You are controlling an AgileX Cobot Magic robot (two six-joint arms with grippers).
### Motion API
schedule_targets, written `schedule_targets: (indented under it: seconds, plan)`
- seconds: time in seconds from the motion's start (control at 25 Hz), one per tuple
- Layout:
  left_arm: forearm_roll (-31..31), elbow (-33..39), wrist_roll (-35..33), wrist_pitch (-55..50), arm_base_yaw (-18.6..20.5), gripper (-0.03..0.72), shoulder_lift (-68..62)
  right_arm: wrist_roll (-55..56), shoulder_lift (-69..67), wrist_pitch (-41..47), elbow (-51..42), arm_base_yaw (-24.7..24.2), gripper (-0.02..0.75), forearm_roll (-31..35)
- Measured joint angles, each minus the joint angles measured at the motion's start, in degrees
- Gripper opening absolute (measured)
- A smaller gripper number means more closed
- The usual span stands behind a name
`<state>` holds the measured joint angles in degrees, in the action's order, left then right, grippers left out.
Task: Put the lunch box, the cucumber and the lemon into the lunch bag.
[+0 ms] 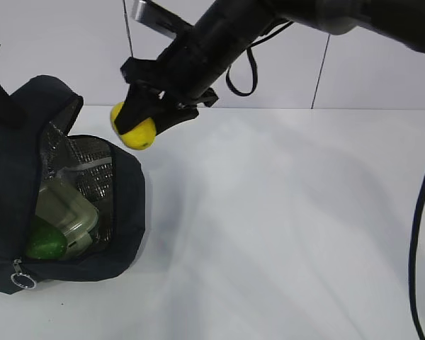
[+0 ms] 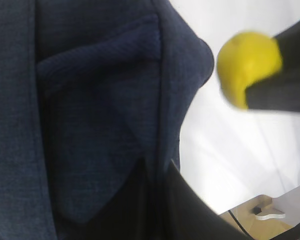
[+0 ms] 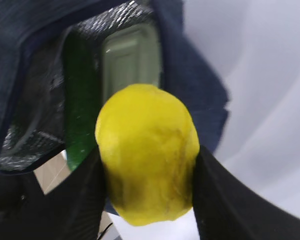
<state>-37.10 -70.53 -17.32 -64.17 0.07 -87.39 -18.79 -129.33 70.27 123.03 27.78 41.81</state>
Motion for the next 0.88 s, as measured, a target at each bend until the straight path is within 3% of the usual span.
schedule_targets:
  seconds: [0.24,0.48,0.88]
  plan:
    - [0.00,0.00,0.00,0.00,0.00,0.008,0.00,-2.50,0.00,0.19,-0.15,4.40,0.389,0.97]
    - [0.00,0.00,0.00,-0.43,0.00,0.007,0.00,-9.72,-2.72,-0.06,-0.15,5.21,0.389,6.49]
    - [0.00,0.00,0.00,-0.66,0.00,0.007,0.00,-23.81,-5.48,-9.68,-0.24,5.67,0.389,13.43]
